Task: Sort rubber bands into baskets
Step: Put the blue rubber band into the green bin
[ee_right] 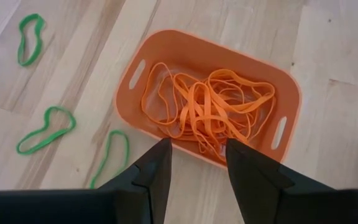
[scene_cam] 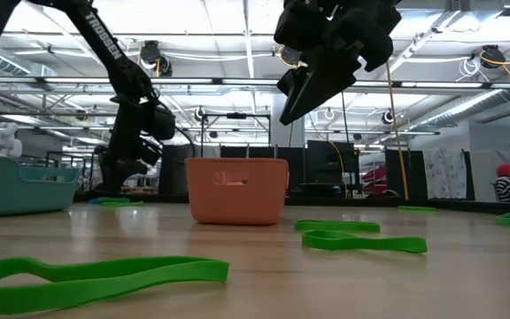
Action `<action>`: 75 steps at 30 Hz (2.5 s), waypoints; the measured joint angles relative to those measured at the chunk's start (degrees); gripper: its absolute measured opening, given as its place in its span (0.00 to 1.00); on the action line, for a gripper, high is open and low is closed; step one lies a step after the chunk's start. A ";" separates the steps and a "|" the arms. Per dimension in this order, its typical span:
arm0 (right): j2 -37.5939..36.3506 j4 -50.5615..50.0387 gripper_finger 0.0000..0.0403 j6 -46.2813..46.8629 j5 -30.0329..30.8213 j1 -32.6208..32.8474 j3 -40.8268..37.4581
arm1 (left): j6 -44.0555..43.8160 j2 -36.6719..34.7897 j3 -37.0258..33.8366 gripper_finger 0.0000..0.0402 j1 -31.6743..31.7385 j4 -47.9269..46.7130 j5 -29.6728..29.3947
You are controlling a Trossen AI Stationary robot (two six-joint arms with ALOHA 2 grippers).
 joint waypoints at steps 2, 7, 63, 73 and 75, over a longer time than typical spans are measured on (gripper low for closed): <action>0.00 0.00 0.36 -0.02 0.00 0.00 0.00 | 0.11 0.00 0.00 0.24 -0.02 -0.02 0.15; 0.00 0.00 0.36 -0.02 0.00 0.00 0.00 | 0.92 0.46 0.18 0.24 -0.02 -0.80 0.31; 0.00 -0.26 0.36 1.03 0.00 0.15 0.00 | 0.43 0.42 2.48 0.01 -0.37 -0.63 2.52; 0.00 0.09 0.36 0.42 0.00 0.15 0.00 | -2.93 -13.00 2.51 0.00 -3.14 -6.72 8.37; 0.00 0.23 0.36 0.42 0.00 0.15 0.00 | -3.10 -15.63 2.51 0.00 -5.23 -8.69 8.49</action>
